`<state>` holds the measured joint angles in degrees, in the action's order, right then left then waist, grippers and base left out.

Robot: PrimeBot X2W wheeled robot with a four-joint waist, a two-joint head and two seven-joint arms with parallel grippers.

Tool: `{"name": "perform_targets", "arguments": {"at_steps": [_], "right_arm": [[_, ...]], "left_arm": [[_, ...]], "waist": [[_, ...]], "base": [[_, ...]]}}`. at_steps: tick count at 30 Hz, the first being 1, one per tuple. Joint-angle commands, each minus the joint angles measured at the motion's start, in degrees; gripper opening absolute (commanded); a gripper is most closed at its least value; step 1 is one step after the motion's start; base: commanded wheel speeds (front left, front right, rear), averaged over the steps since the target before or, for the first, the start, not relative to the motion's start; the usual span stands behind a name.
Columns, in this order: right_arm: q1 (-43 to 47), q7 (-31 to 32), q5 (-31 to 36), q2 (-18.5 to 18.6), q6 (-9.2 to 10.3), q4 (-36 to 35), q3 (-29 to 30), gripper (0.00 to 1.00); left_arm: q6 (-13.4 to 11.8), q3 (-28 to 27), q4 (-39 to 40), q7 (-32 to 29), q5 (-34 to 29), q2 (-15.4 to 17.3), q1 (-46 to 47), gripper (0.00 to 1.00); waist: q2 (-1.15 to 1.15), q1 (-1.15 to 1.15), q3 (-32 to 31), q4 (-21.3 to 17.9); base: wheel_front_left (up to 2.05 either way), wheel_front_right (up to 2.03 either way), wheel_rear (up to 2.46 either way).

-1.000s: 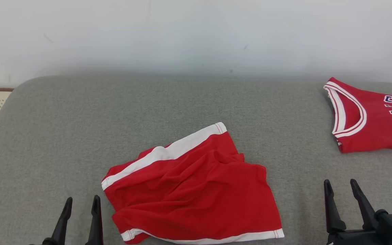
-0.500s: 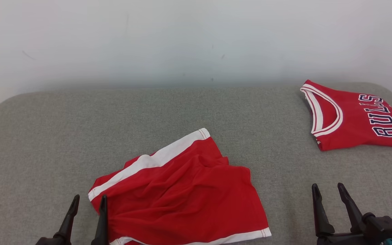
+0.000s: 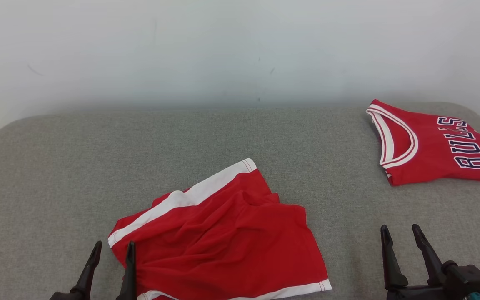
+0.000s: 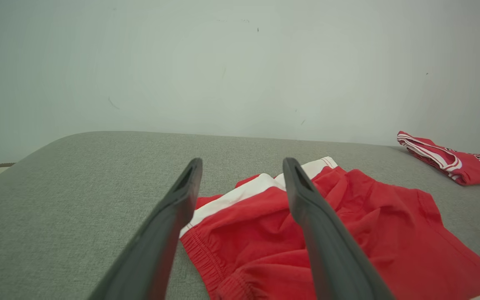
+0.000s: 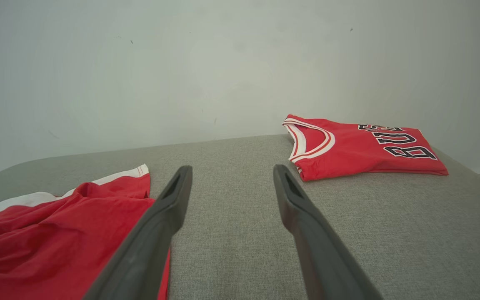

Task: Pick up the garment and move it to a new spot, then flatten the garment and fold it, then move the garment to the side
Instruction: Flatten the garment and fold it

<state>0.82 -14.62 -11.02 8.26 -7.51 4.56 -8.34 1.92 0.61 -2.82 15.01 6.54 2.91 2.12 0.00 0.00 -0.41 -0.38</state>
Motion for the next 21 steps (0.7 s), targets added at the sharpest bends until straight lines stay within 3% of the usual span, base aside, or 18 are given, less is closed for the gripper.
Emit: {"name": "perform_targets", "arguments": {"at_steps": [1, 21], "right_arm": [[0.1, -0.1, 0.2, 0.0, 0.05, 0.2, 0.0, 1.0], [-0.3, -0.4, 0.0, 0.1, 0.05, 0.9, -0.3, 1.0]], "left_arm": [[-0.3, 0.0, 0.1, 0.2, 0.0, 0.0, -1.0, 1.0], [0.0, -0.4, -0.1, 0.2, 0.2, 0.0, -0.9, 1.0]], "waist": [[0.0, 0.0, 0.0, 0.0], [0.0, 0.0, 0.0, 0.0]], "base": [[0.0, 0.0, 0.0], [0.0, 0.0, 0.0]]}}
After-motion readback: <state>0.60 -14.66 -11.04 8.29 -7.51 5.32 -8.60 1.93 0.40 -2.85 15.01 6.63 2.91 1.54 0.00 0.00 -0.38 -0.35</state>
